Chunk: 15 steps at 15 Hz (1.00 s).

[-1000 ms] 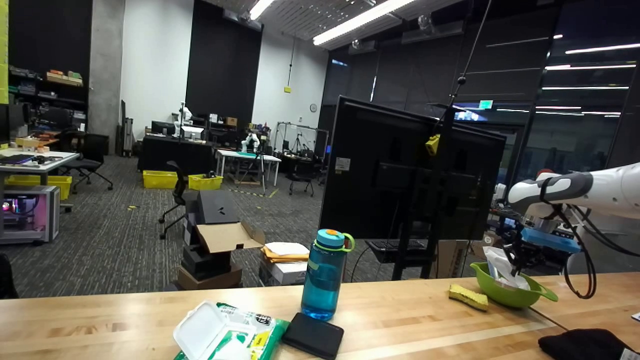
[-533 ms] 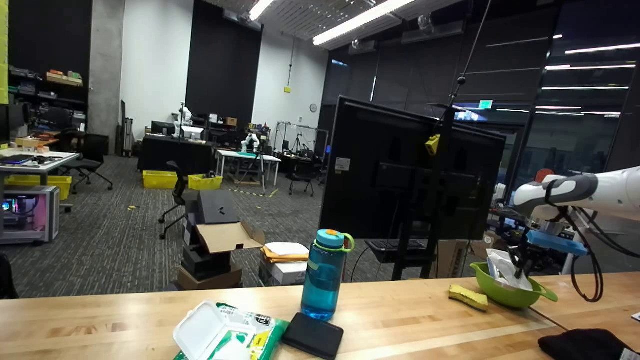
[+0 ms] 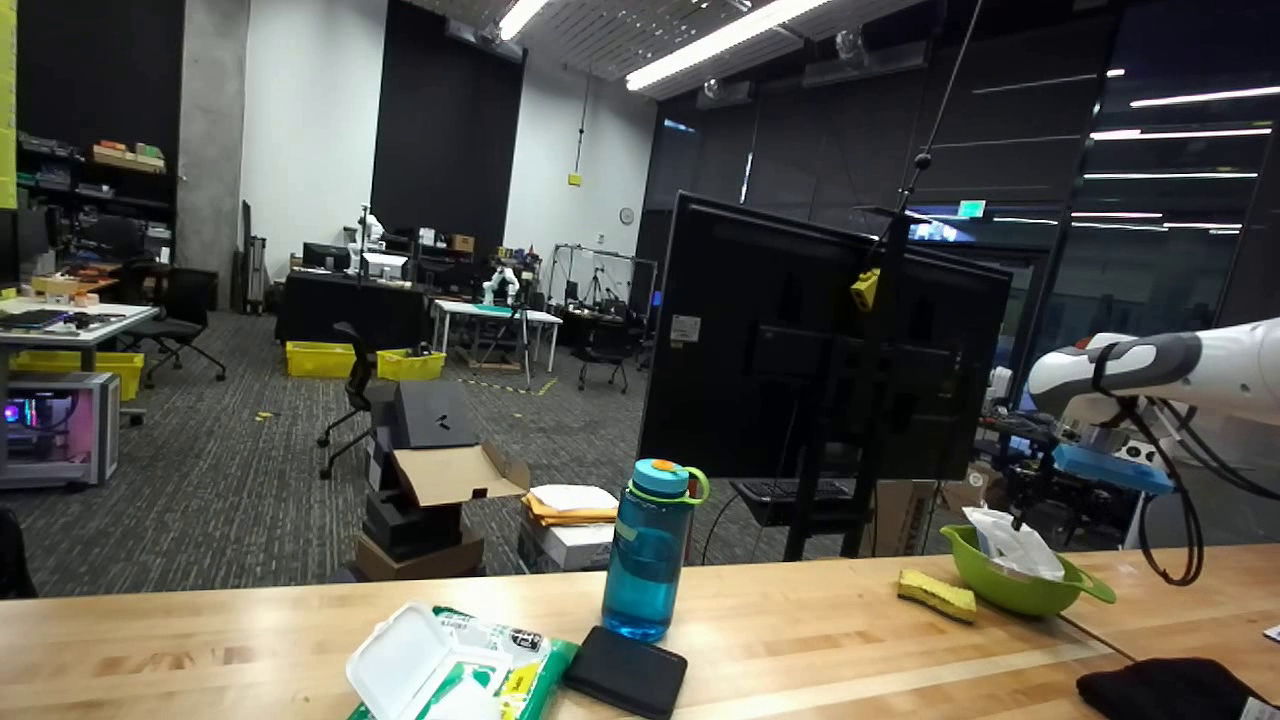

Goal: Put the tissue in the green bowl

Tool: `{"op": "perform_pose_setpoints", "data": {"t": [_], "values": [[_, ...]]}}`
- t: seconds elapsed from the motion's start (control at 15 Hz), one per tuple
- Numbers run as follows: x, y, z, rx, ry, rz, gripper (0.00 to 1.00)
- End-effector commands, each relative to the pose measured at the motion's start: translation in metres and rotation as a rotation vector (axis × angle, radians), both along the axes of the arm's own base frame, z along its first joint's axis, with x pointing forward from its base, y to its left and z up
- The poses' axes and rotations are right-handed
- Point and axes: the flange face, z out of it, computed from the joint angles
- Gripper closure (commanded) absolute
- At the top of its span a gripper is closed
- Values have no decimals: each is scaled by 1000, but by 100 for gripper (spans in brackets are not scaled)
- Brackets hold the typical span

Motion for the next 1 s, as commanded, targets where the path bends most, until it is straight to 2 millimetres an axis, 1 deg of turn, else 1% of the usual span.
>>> {"op": "perform_pose_setpoints", "data": {"t": [0.0,0.2,0.33,0.47,0.53,0.73,0.93], "values": [[-5,16,40,5,-18,8,0],[-11,28,67,4,-33,17,0],[-18,37,83,7,-33,25,0],[-26,52,96,20,-27,45,0],[-32,62,104,25,-20,61,0],[-47,90,118,46,-3,101,0],[-64,123,126,58,34,144,0]]}}
